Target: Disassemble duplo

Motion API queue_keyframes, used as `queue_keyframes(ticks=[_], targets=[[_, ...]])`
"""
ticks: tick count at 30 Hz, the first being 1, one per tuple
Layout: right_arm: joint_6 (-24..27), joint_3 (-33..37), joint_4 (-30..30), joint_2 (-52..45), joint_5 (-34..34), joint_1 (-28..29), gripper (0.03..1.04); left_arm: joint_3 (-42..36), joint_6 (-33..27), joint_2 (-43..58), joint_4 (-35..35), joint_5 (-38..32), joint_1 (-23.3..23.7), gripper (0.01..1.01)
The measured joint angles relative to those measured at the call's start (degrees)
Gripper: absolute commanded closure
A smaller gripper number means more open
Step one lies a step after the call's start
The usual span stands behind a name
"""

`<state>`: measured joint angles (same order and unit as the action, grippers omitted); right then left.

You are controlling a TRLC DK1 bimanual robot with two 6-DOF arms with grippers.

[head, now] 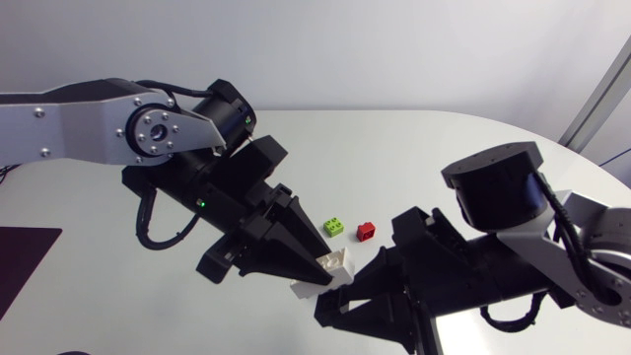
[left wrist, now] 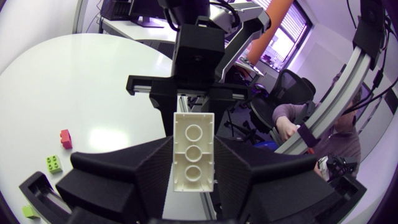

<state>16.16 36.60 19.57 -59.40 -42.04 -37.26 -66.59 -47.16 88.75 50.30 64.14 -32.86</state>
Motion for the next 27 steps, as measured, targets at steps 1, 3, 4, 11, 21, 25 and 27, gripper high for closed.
queue_keyframes(ticks=[1,3,4,11,21,25,27], targets=[[0.48,0.09,0.04,-0.24,0.0,1.07,0.83,-0.46,-0.02,0.33,-0.09,-0.57,0.37,0.789],[1.51,0.13,0.04,-0.79,0.0,3.08,0.82,-1.22,-0.46,1.09,-0.13,-1.95,1.86,0.789],[1.88,0.13,0.04,-1.01,-0.02,4.02,0.83,-1.36,-0.9,1.49,-0.15,-3.08,2.71,0.789],[4.85,-0.15,0.04,-1.4,0.31,12.33,0.82,5.35,-0.26,4.42,-15.04,-22.18,6.47,0.779],[7.34,-3.85,-4.33,-3.82,8.66,15.91,0.82,17.2,4.72,13.18,-34.4,-39.36,6.21,0.759],[7.5,-5.6,-9.31,-7.1,12.57,15.96,0.82,17.79,6.36,13.18,-38.82,-42.47,5.05,0.598],[7.5,-6.71,-12.17,-9.11,14.16,15.96,0.82,18.12,7.28,13.16,-39.93,-43.6,4.83,0.503]])
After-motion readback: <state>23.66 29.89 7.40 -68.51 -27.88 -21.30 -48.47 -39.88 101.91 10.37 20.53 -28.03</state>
